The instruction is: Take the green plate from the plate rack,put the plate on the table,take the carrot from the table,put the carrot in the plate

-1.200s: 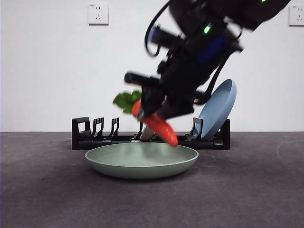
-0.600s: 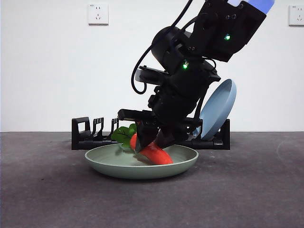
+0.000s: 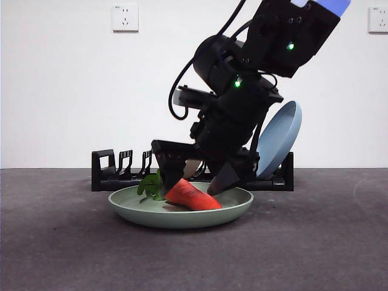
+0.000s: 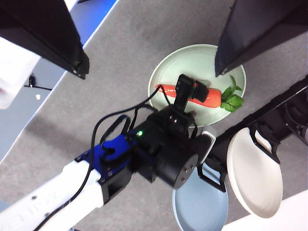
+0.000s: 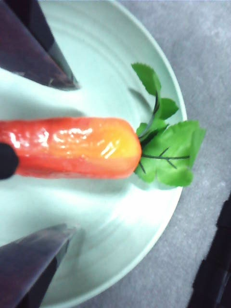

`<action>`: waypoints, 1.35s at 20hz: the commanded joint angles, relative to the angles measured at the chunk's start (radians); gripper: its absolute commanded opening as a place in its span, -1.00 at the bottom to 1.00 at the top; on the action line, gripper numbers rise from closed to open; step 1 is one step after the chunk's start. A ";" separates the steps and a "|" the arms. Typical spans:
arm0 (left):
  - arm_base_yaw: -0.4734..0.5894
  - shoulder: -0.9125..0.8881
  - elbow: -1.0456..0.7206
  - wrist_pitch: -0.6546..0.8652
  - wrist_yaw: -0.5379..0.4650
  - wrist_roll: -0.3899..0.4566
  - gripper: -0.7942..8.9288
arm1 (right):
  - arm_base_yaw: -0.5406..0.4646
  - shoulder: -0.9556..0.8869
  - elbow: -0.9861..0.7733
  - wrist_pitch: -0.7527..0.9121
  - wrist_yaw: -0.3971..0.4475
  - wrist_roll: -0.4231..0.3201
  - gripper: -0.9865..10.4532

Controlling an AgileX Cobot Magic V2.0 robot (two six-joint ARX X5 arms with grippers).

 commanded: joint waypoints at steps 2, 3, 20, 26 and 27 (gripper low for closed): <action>-0.003 -0.002 -0.005 -0.001 -0.003 -0.007 0.07 | 0.005 -0.158 0.000 -0.056 -0.001 0.009 0.00; -0.003 -0.002 -0.005 -0.002 -0.003 -0.006 0.07 | 0.006 -0.221 0.000 -0.114 -0.002 0.009 0.00; -0.003 -0.002 -0.005 -0.128 0.000 -0.007 0.05 | 0.008 -1.072 0.000 -1.115 -0.185 0.008 -0.21; -0.003 -0.002 -0.005 -0.140 0.003 -0.007 -0.84 | 0.008 -1.094 0.000 -1.140 -0.185 0.006 -0.86; -0.003 -0.002 -0.005 -0.142 0.003 -0.007 -0.85 | 0.008 -1.094 0.000 -1.142 -0.185 0.006 -0.84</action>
